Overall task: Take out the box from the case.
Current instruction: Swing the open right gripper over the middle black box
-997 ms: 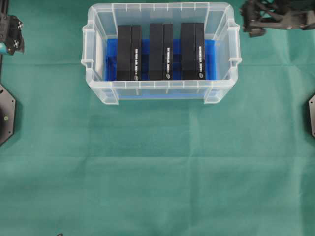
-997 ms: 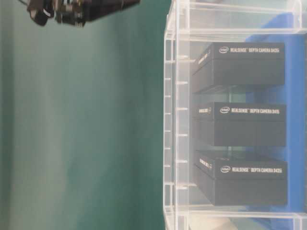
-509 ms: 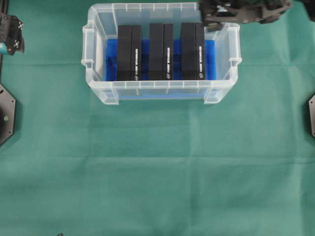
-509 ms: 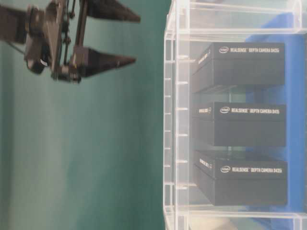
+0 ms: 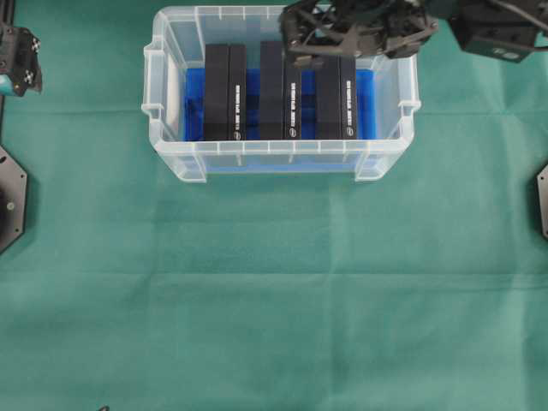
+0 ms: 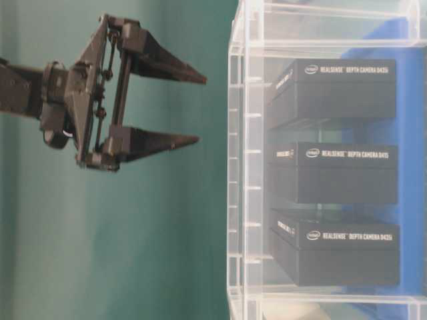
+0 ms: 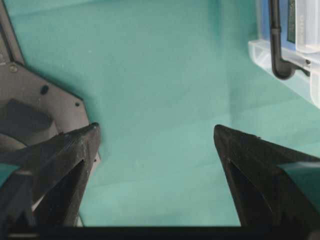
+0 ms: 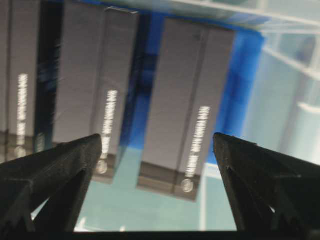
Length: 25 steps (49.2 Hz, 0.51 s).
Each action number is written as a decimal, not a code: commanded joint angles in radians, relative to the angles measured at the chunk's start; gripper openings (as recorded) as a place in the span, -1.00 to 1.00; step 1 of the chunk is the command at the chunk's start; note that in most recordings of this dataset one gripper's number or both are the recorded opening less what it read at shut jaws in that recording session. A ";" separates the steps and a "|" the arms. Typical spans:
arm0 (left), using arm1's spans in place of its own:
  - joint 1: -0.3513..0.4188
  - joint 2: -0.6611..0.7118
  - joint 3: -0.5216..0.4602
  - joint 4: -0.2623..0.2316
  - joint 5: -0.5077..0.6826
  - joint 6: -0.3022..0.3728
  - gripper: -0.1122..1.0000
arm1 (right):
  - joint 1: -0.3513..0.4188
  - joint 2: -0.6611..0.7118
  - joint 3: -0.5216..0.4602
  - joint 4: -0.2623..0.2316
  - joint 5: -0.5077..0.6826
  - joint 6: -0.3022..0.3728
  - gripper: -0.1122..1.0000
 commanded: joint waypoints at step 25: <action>0.002 -0.002 -0.026 0.005 -0.003 0.012 0.94 | 0.032 0.129 -0.196 0.011 -0.008 0.026 0.91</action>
